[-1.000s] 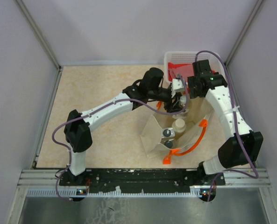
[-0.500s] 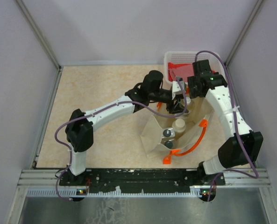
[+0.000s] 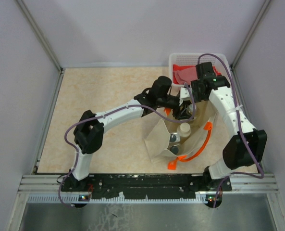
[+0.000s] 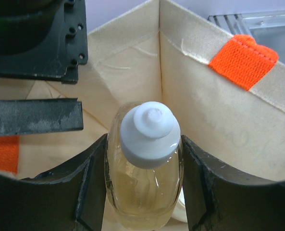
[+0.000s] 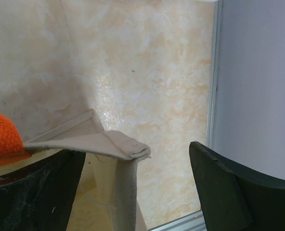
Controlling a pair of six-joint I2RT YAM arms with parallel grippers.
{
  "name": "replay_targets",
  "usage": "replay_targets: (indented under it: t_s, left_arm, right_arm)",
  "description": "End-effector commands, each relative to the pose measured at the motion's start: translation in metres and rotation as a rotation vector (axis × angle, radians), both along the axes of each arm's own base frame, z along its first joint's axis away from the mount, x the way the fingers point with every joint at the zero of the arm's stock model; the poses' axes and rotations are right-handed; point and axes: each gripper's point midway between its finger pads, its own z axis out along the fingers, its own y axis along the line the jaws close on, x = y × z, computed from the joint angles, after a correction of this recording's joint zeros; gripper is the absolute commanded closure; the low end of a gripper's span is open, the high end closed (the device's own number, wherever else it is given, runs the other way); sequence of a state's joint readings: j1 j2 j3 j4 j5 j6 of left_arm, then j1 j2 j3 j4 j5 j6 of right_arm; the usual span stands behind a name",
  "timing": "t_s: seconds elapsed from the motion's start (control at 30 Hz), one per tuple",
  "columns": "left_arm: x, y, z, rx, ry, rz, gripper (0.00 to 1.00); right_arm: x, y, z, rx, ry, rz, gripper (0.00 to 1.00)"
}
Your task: Place the personal care products into the canvas bag
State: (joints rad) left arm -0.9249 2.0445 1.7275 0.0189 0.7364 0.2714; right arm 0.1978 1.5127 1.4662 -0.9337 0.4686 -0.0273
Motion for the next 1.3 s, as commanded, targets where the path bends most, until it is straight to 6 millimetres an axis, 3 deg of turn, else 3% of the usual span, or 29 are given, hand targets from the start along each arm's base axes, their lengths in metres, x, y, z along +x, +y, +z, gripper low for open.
replay_targets:
  t_s: [0.0,0.1,0.27,0.5,0.67,0.8,0.97,1.17,1.27]
  left_arm:
    - [-0.015,-0.012,0.059,-0.181,-0.067,-0.103,1.00]
    - [-0.017,-0.010,0.051,-0.164,-0.043,-0.102,0.99]
    - [-0.021,-0.005,0.032,-0.122,0.000,-0.102,0.82]
    - [-0.029,0.000,0.008,-0.084,0.058,-0.112,0.33]
    - [-0.027,0.002,0.006,-0.074,0.054,-0.094,0.01]
    - [-0.027,0.003,0.011,-0.078,0.049,-0.090,0.00]
    - [-0.025,0.005,0.041,-0.110,0.008,-0.083,0.00]
    - [-0.020,0.022,0.128,-0.235,-0.099,-0.030,0.00]
    - [-0.003,0.041,0.167,-0.280,-0.147,0.077,0.00]
  right_arm:
    - [0.013,-0.003,0.013,-0.002,-0.055,-0.001,0.12]
    - [0.012,-0.004,0.013,-0.004,-0.054,0.000,0.12]
    - [0.011,-0.005,0.018,-0.008,-0.063,0.000,0.11]
    - [0.009,-0.005,0.018,-0.009,-0.062,-0.001,0.11]
    - [0.009,-0.005,0.017,-0.011,-0.061,-0.002,0.11]
    - [0.009,-0.005,0.017,-0.011,-0.060,-0.003,0.11]
    - [0.009,-0.005,0.016,-0.008,-0.061,-0.005,0.11]
    - [0.008,-0.002,0.021,0.010,-0.071,0.007,0.11]
    - [0.007,0.003,0.026,0.038,-0.091,0.040,0.13]
